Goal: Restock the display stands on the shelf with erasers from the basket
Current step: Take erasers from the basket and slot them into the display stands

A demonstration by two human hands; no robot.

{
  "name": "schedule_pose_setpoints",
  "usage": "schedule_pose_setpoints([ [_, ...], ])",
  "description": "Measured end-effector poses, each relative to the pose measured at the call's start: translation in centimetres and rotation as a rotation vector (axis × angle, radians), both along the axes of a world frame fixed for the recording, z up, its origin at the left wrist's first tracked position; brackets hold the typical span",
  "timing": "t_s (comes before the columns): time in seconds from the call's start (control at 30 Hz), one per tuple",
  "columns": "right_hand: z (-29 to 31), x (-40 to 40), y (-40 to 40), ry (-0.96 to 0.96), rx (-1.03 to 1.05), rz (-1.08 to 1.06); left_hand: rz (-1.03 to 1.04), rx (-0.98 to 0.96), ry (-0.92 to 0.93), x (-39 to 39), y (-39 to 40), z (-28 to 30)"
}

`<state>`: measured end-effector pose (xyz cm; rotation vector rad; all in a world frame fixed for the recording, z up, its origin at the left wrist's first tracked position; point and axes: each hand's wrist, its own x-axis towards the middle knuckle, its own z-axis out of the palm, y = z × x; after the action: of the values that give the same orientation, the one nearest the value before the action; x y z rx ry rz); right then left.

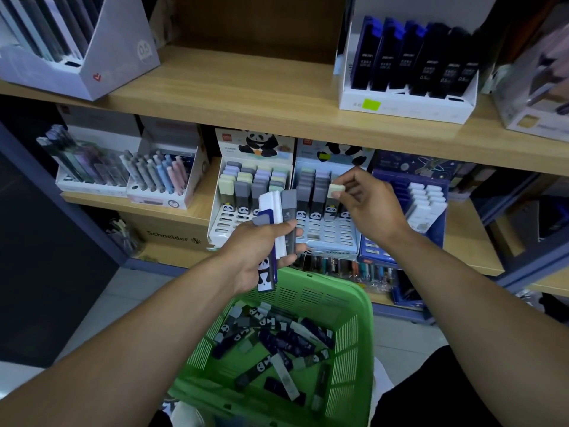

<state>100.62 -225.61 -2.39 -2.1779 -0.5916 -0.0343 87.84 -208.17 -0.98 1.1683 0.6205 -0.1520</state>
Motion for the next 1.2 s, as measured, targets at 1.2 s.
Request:
schedule_pose_setpoints([
  [1.2, -1.0, 2.3, -0.9, -0.029, -0.134, -0.098, -0.059, 0.067, -0.007, 0.5, -1.1, -0.6],
])
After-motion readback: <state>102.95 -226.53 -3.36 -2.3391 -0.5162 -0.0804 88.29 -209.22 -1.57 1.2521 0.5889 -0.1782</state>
